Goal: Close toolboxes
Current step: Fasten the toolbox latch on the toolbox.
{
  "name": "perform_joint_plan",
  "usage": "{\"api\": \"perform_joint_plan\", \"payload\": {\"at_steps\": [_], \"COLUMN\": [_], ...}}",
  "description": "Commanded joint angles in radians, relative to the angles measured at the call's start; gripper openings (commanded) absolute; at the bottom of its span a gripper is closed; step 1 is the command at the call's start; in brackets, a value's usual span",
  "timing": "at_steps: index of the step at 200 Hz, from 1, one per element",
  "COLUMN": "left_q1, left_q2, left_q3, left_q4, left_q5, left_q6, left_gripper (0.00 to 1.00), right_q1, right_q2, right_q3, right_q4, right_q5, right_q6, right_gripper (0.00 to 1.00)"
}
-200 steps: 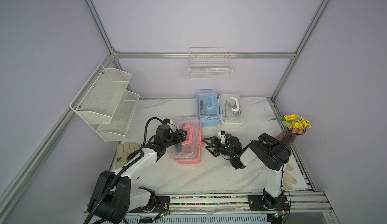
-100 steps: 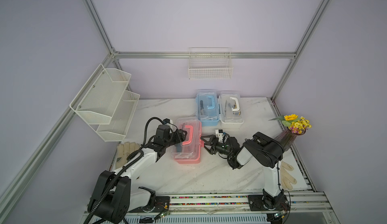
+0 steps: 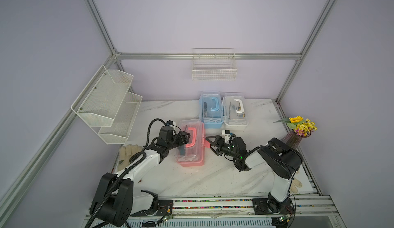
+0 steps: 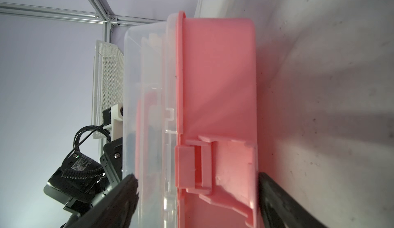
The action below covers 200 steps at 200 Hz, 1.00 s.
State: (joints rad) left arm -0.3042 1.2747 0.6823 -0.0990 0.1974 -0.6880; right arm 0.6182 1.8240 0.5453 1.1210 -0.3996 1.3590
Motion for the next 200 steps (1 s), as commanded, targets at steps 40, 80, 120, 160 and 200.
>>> {"api": "perform_joint_plan", "payload": {"at_steps": [40, 80, 120, 160, 200], "left_q1": [-0.121, -0.175, -0.18, -0.173, -0.167], "left_q2": [0.029, 0.05, 0.048, 0.05, 0.051], "left_q3": [0.032, 0.06, 0.054, 0.043, 0.032], "left_q4": [-0.233, -0.232, -0.233, -0.22, -0.212], "left_q5": [-0.005, -0.036, -0.062, -0.047, -0.047], "left_q6": [-0.071, -0.1, -0.111, -0.132, -0.132], "left_gripper": [0.59, 0.61, 0.63, 0.61, 0.61], "right_q1": [0.012, 0.015, 0.014, 0.014, 0.015], "right_q2": [-0.06, -0.079, -0.044, -0.003, 0.056], "right_q3": [0.006, 0.016, 0.013, 0.009, 0.004], "right_q4": [-0.037, -0.109, -0.143, -0.111, -0.029], "right_q5": [-0.021, -0.016, -0.012, -0.021, -0.034], "right_q6": [-0.017, -0.047, -0.057, -0.049, -0.018], "right_gripper": [0.89, 0.89, 0.9, 0.94, 0.96]}}
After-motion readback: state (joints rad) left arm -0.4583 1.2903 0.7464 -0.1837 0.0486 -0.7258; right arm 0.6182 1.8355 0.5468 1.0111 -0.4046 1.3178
